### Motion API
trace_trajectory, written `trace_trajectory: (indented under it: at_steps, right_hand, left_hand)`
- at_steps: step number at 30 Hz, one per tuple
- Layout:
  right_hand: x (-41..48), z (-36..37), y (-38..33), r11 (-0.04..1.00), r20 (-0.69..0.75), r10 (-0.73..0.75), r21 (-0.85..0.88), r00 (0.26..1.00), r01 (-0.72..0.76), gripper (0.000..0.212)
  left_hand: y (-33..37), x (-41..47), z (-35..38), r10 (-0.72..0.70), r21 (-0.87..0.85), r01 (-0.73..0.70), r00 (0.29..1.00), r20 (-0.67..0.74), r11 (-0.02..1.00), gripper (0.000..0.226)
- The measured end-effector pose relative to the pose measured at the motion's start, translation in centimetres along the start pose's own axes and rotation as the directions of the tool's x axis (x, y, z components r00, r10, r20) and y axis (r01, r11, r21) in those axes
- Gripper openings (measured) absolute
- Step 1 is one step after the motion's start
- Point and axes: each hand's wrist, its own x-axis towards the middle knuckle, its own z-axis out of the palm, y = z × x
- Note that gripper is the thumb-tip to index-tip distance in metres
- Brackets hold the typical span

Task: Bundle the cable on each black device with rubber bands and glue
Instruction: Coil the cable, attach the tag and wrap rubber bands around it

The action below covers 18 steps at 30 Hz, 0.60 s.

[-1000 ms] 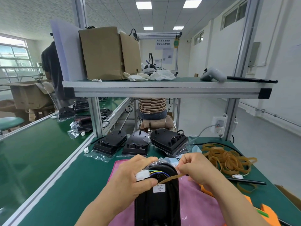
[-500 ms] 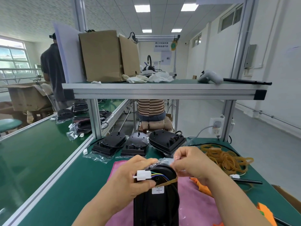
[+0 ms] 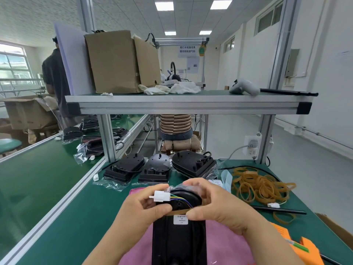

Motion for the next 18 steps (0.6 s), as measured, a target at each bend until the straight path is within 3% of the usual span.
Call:
trace_trajectory:
  at_steps: [3,8,11,14,18]
  right_hand:
    - [0.7,0.6,0.5,0.999,-0.067,-0.033,0.022,0.997,0.034,0.062]
    - [1.5,1.2,1.3,0.974,-0.09,-0.05,0.217,0.995,0.069,0.06]
    - [1.8,1.4,1.6,0.96,-0.108,-0.033,0.272,0.994,0.061,0.066]
    - [2.0,1.4,1.8,0.949,-0.137,0.0,0.312,0.991,0.043,0.077]
    - [2.2,1.6,2.2,0.93,-0.139,0.01,0.364,0.99,0.042,0.075]
  left_hand:
    - [-0.2,0.0,-0.5,-0.002,-0.065,0.003,1.0,0.012,0.998,0.04]
    - [-0.5,0.0,-1.2,-0.019,-0.083,0.021,0.999,0.033,0.996,0.039]
    - [-1.5,-0.4,-1.7,-0.076,-0.102,0.071,0.996,-0.047,0.992,0.036]
    - [-2.0,-0.7,-2.1,-0.114,-0.091,0.1,0.981,-0.156,0.991,0.018]
    - [-2.1,-1.1,-2.0,-0.057,0.071,0.072,0.979,-0.196,0.995,0.046]
